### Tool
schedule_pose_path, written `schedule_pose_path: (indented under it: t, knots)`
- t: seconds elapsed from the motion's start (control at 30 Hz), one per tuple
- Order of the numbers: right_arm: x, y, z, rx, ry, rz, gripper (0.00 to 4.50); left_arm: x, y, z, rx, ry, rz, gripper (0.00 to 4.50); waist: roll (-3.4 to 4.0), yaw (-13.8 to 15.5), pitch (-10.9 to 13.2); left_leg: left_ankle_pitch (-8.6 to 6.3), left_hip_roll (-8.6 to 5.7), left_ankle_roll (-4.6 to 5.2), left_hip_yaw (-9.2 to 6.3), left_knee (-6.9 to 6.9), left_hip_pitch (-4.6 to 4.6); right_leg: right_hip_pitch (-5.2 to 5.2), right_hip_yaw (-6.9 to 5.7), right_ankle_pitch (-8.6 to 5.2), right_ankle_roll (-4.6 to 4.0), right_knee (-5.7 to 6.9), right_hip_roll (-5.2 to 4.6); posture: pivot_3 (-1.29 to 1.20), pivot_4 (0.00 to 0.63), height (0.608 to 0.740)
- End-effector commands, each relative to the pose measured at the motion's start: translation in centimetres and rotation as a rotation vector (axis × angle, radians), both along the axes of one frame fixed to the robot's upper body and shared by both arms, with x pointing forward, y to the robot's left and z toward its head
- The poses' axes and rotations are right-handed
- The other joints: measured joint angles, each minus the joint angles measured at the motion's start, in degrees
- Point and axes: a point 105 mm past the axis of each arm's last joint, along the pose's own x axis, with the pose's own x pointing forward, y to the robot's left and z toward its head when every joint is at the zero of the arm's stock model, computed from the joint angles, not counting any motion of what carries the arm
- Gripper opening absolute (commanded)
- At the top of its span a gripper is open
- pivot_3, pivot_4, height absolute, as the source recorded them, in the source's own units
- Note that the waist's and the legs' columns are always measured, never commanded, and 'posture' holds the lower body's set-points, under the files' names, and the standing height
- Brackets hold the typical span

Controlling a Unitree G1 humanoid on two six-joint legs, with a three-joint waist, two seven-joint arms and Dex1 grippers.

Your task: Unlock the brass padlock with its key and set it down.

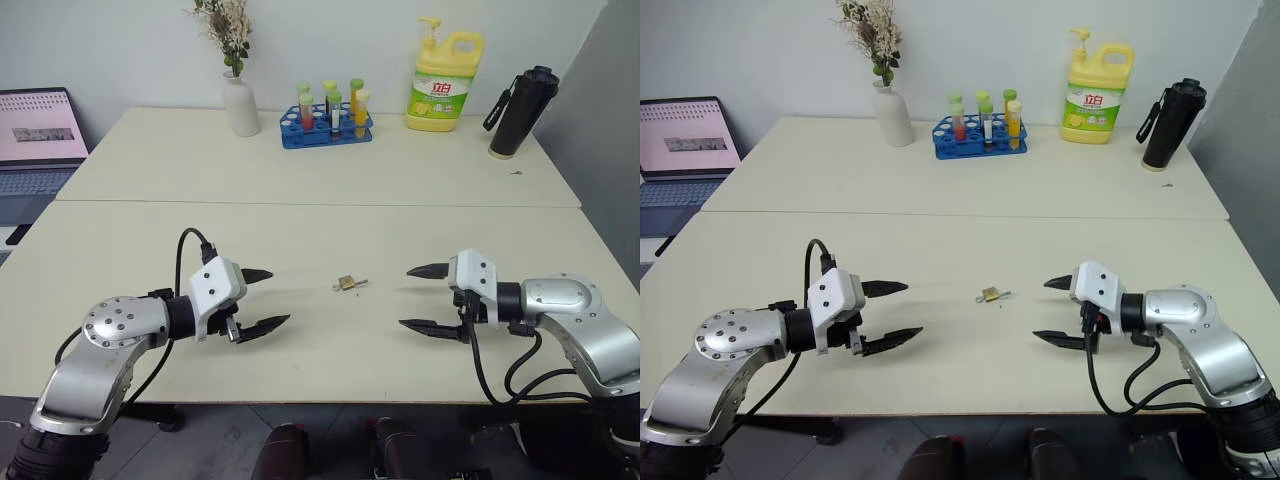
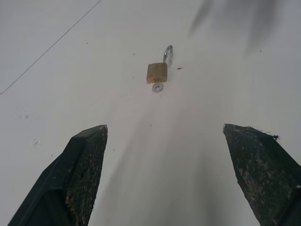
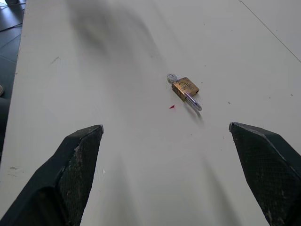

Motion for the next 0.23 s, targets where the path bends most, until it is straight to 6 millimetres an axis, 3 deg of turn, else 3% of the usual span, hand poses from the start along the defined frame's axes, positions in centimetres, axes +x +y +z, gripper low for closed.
schedule_pose_path:
  t: [0.03, 0.23]
  knots:
    - [0.06, 0.10, 0.93, -0.004, -0.042, 0.025, 4.50, -0.07, -0.50, 0.86, -0.004, -0.047, -0.027, 4.13, 0.00, 0.0, 0.0, 0.00, 0.00, 0.00, 0.00, 0.00, 0.00, 0.00, 0.00, 0.00, 0.00, 0.00, 0.00, 0.00, 0.150, 0.740]
    - [0.20, -0.04, 0.92, -0.011, -0.051, 0.026, 4.50, -0.02, -0.83, 1.03, -0.044, -0.023, -0.035, 4.13, 0.00, 0.0, 0.0, 0.00, -0.01, 0.00, 0.01, 0.00, 0.00, 0.00, 0.00, 0.00, 0.00, 0.00, 0.00, 0.00, 0.150, 0.740]
